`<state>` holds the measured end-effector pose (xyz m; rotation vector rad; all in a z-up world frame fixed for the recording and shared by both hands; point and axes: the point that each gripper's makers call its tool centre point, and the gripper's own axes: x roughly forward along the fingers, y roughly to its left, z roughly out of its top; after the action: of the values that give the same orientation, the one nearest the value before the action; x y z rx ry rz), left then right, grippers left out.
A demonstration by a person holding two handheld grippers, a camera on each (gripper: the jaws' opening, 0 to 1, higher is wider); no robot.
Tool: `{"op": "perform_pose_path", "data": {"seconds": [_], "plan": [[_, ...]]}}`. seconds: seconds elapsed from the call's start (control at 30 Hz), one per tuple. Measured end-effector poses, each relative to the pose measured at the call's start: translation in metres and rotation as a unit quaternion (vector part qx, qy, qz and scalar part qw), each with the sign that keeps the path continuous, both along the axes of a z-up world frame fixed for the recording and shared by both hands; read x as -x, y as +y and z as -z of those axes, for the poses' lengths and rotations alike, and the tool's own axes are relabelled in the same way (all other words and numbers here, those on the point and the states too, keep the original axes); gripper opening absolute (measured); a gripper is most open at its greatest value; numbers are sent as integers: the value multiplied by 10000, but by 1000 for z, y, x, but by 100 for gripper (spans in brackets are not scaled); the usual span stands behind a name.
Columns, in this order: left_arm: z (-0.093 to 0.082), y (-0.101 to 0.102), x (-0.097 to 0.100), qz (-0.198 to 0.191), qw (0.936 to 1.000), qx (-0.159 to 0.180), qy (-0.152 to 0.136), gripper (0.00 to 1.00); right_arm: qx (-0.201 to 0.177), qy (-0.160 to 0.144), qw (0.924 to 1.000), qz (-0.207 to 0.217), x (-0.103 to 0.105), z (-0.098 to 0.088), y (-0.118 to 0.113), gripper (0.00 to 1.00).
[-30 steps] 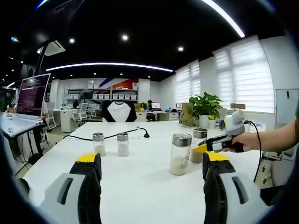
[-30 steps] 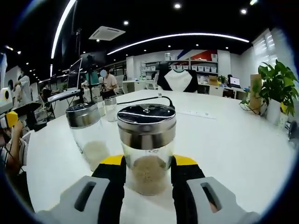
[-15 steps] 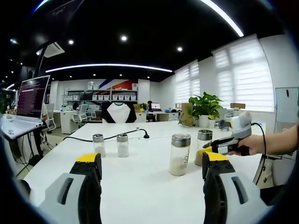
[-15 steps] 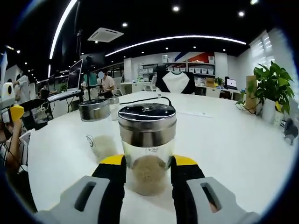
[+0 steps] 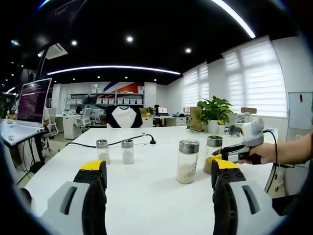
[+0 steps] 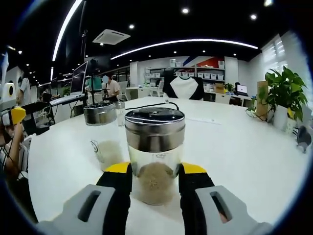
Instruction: Rotate the seasoning bottle until the label or dispensing opening points toward the visible target arrow and the bottle remains upright within the marked orientation range
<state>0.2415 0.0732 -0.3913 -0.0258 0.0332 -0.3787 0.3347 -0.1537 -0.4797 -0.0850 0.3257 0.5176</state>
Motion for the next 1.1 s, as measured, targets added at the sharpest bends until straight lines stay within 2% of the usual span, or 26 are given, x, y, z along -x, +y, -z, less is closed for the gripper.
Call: {"op": "perform_pose_path", "data": {"seconds": [0.2,0.57,1.1], "plan": [[-1,0,1,-20,9999,-109,-37,93,-53,19,10000,12,0,0,0,36],[0,-1,1,6,10000,-52,-6,93,-72,81,9999,-70,0,1,0,36],[1,1,2,-21,10000,-13,22,93,-117,133,9984,-533,1,1,0,36]]}}
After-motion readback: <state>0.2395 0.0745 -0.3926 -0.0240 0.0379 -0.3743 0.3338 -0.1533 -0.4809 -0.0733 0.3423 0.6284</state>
